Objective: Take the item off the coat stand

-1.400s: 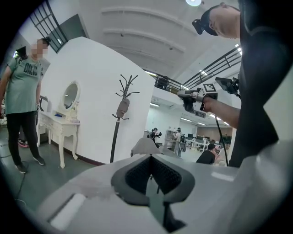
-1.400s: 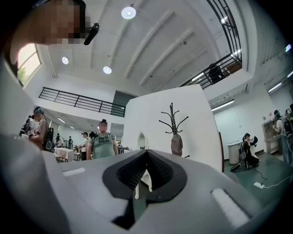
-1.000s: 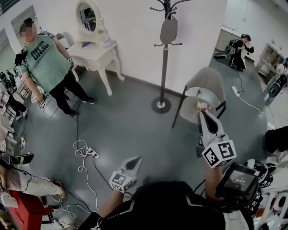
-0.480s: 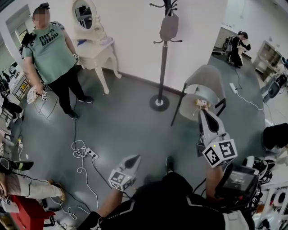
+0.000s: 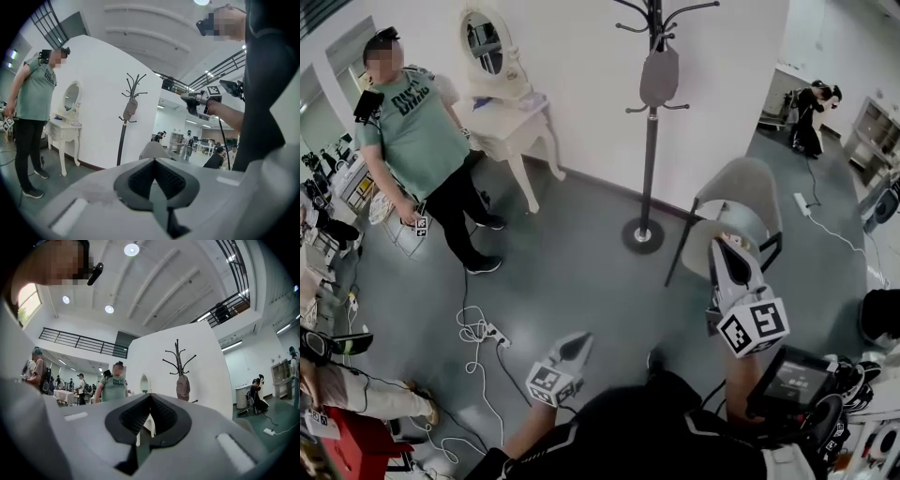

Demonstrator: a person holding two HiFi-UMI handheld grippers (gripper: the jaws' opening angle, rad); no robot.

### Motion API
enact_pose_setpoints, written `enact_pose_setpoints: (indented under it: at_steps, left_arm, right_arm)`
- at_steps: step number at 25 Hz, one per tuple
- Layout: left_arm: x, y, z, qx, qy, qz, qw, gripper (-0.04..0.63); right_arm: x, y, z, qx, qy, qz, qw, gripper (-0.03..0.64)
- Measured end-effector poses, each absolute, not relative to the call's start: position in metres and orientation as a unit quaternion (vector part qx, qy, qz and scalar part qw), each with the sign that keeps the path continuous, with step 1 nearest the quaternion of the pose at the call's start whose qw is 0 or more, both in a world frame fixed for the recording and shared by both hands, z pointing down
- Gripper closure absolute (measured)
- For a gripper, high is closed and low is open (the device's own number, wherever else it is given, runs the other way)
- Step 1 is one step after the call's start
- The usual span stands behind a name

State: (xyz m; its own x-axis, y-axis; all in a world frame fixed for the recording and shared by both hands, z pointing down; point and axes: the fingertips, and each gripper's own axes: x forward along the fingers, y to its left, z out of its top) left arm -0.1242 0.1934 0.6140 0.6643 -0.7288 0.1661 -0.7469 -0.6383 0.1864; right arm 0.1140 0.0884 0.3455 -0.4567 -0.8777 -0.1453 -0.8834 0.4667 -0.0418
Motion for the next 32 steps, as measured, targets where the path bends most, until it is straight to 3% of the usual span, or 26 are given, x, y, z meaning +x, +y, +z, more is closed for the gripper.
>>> enact_pose_setpoints:
  at_steps: [32]
  left_arm:
    - [-0.022,0.016,0.597,0.887,-0.440,0.054,0.131,0.581]
  right_arm:
    - [0.203,-0.108,0.353,-0.479,0.875,-0.002,0.070,0.607]
